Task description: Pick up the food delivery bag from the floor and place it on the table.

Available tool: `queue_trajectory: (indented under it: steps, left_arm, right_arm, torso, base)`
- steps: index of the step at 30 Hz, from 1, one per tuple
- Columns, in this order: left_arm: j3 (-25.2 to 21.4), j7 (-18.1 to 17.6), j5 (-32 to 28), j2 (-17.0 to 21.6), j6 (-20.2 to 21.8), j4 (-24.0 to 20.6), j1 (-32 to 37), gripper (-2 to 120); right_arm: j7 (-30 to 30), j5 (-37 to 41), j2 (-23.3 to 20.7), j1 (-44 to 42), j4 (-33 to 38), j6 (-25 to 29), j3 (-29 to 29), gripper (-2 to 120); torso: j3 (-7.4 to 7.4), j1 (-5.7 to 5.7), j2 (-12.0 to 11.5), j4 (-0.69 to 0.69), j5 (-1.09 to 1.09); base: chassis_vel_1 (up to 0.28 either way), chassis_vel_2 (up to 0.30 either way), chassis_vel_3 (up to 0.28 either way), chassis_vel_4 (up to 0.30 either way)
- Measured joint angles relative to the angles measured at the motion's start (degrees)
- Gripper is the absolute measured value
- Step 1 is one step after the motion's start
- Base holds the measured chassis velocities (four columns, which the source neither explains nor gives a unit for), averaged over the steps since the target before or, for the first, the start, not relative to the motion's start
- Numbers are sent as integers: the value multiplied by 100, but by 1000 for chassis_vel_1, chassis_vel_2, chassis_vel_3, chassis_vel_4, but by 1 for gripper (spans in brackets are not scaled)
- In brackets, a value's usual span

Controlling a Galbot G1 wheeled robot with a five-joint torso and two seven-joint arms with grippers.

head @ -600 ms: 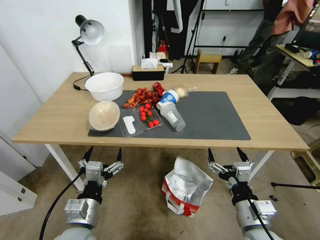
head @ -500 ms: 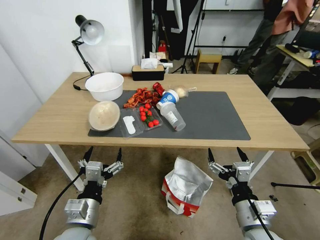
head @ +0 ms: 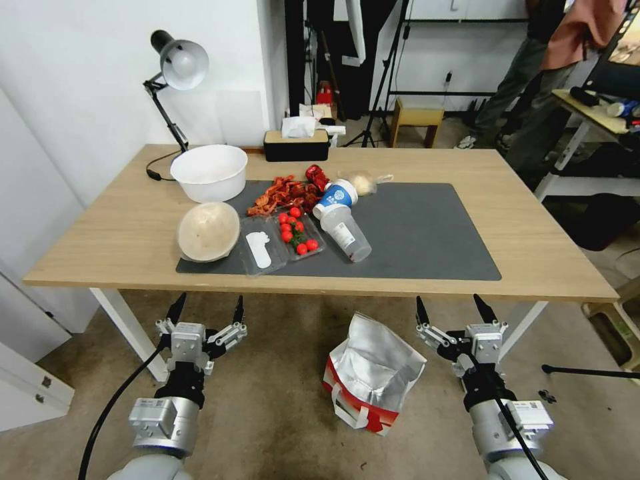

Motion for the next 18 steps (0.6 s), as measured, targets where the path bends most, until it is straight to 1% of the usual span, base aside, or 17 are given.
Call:
queue_trajectory:
  steps: [6,7,8,9,11,12,13,16,17,18]
  left_arm:
    - [16,-22,-79,26,44,0,-18,100]
    - [83,-110,-306,105,197,-19,-75,100]
    - [83,-110,-306,105,197,-19,-75,100]
    - [133,-172,-464,159,304,-39,-119,100]
    - [250,-325,-851,297,565,-80,-222,100]
    - [250,-325,-851,297,565,-80,-222,100]
    - [329,-423,-1104,384,737,-109,-289,100]
    - [534,-692,-1787,624,1198,-181,-463,100]
    - [534,-692,-1787,624,1198,-181,-463,100]
    - [594,-772,-1986,690,1333,-203,-516,100]
  right_arm:
    - [-57,27,21,-6,0,-80,22,100]
    - [-253,122,99,-35,12,-366,103,100]
    - [-253,122,99,-35,12,-366,103,100]
    - [-359,171,142,-51,18,-518,144,100]
    - [-706,338,284,-102,48,-1021,284,100]
    - [-706,338,284,-102,48,-1021,284,100]
    - [-865,426,343,-122,56,-1203,349,100]
    - [-1021,606,362,-85,59,-1052,512,100]
    - [-1021,606,362,-85,59,-1052,512,100]
    - [-1051,644,349,-75,53,-956,548,100]
  torso:
    - [0,0,0,1,0]
    - [0,0,0,1,0]
    - [0,0,0,1,0]
    - [0,0,0,0,0]
    - [0,0,0,0,0]
    - [0,0,0,0,0]
    - [0,0,0,-1,0]
    - [0,0,0,0,0]
    - [0,0,0,0,0]
    - [0,0,0,0,0]
  base:
    - [0,0,0,0]
    - [0,0,0,0]
    - [0,0,0,0]
    - [0,0,0,0]
    - [0,0,0,0]
    - [0,0,0,0]
    - [0,0,0,0]
    - [0,0,0,0]
    - [0,0,0,0]
    - [0,0,0,0]
